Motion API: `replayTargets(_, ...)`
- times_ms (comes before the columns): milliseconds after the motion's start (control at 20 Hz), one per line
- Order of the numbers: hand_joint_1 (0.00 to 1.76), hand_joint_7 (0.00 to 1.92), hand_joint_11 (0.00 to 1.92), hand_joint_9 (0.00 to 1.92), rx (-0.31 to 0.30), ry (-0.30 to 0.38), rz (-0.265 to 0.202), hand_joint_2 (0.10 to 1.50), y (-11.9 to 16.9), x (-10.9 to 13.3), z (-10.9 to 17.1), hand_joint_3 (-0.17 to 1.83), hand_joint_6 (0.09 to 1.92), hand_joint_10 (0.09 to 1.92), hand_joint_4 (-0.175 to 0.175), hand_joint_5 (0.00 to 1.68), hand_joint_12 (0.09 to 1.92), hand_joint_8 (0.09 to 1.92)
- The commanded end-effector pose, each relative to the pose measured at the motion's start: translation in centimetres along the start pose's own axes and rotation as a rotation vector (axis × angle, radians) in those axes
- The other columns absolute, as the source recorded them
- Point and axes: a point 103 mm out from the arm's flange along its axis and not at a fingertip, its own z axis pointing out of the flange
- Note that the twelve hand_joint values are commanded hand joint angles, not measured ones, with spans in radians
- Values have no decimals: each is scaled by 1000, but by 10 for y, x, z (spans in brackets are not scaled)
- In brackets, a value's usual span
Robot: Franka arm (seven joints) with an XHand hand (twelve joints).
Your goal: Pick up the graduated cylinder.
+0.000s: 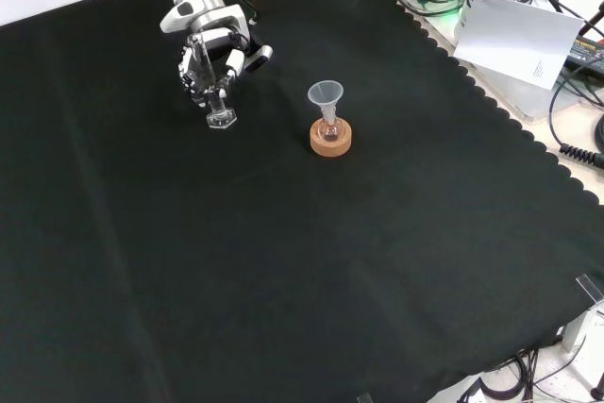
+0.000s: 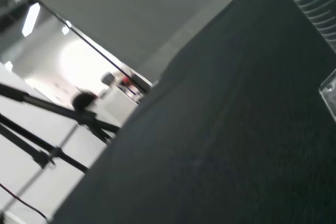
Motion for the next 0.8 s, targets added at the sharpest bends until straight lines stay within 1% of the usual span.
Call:
replayTargets(50,1125,1155,1256,1391,111,-235,5,1150,1,15,-19,-2,1095,87,-135,927,777,445)
replayTargets(250,1129,1168,1261,1402,137,-287,4,1149,1,24,-27,-2,1092,87,-144,930,771,439)
replayTargets(400,1133,1176,1265,1407,154,-320,14,1147,-4,31,-34,-3,1085,87,-150,934,767,433)
replayTargets(650,1138,1195,1278,1418,168,-355,41,1141,-18,46,-49,-5,1063,87,-155,947,756,409)
replayTargets(800,1139,1199,1280,1420,170,-381,48,1140,-31,59,-57,-5,1061,87,-155,948,755,405)
